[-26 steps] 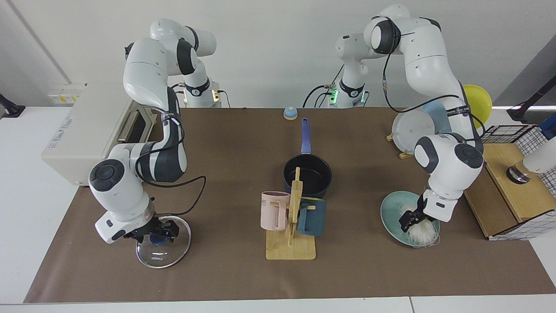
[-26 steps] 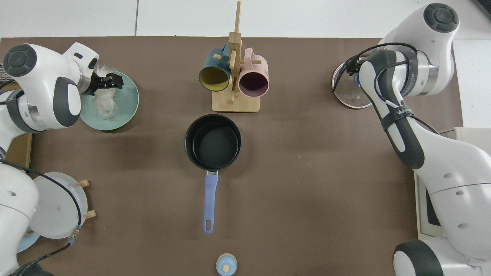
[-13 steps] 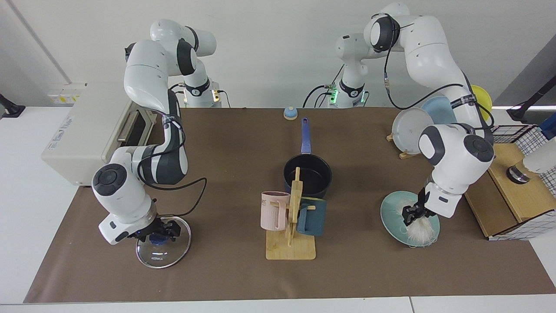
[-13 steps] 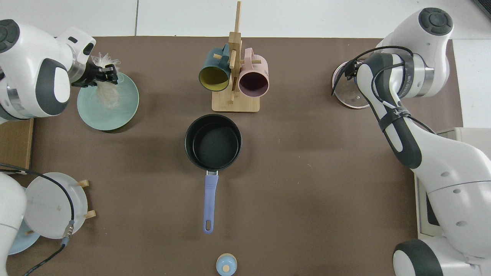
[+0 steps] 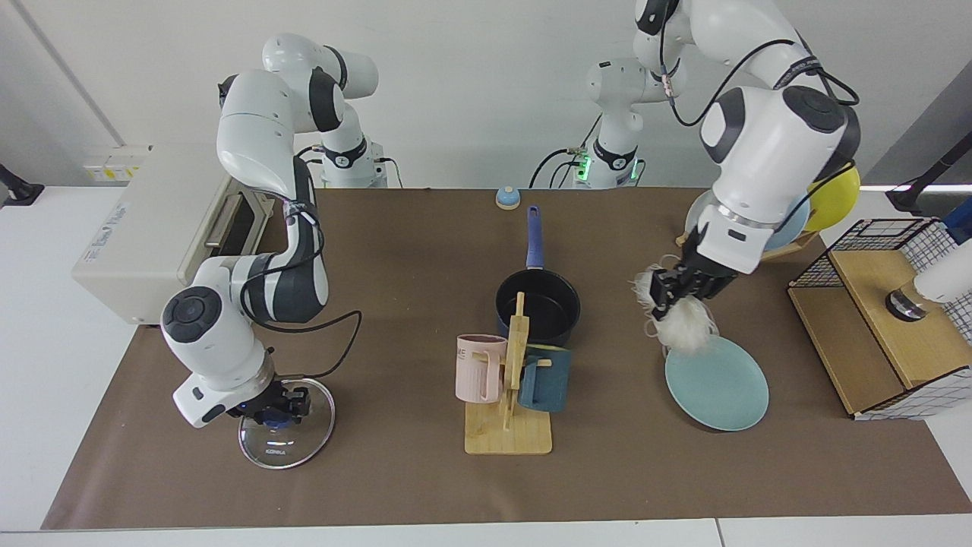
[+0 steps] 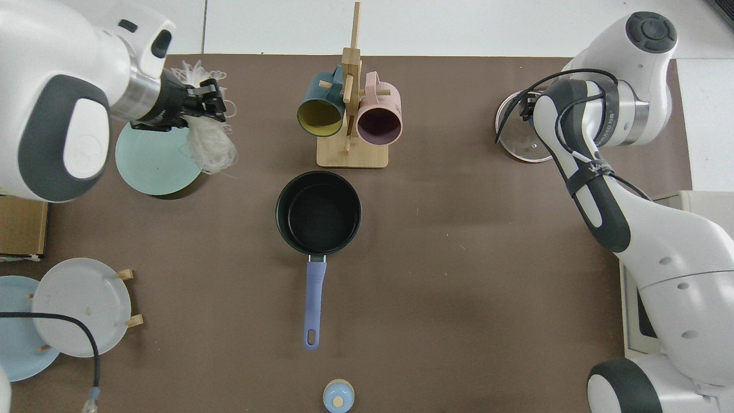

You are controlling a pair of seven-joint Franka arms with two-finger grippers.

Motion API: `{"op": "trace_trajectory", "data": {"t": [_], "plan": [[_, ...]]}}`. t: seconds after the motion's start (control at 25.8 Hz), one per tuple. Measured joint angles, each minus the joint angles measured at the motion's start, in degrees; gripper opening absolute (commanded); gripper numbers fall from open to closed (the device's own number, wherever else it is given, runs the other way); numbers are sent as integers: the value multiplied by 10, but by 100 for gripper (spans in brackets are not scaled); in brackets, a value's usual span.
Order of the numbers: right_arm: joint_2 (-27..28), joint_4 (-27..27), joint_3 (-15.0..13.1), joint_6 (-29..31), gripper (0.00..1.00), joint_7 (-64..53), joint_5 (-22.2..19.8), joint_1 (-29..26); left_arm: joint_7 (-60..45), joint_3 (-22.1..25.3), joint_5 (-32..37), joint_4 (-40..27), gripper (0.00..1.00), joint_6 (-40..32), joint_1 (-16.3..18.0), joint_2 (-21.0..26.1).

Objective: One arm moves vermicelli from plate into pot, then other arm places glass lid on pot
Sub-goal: 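Carry the vermicelli over the pot and release it with the left gripper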

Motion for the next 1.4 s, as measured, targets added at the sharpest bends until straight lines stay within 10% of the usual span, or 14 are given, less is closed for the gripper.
{"op": "trace_trajectory", "data": {"t": [0.47,1.28,1.36,1.4], "plan": [[-2,1,0,1,0,0,0,3,-55,-114,-8,-182,0,101,-7,-39],[-132,-54,0,-41,0,-4,0,-13,-55,-125,-9,-303,1,256,-6,-1],[-163,-76,0,-57,0,-11,0,-18,-55,-125,-9,-308,35,269,-6,4],[-178,-87,0,-65,0,-14,0,-20,-55,-125,-9,-310,75,273,-6,5]]}}
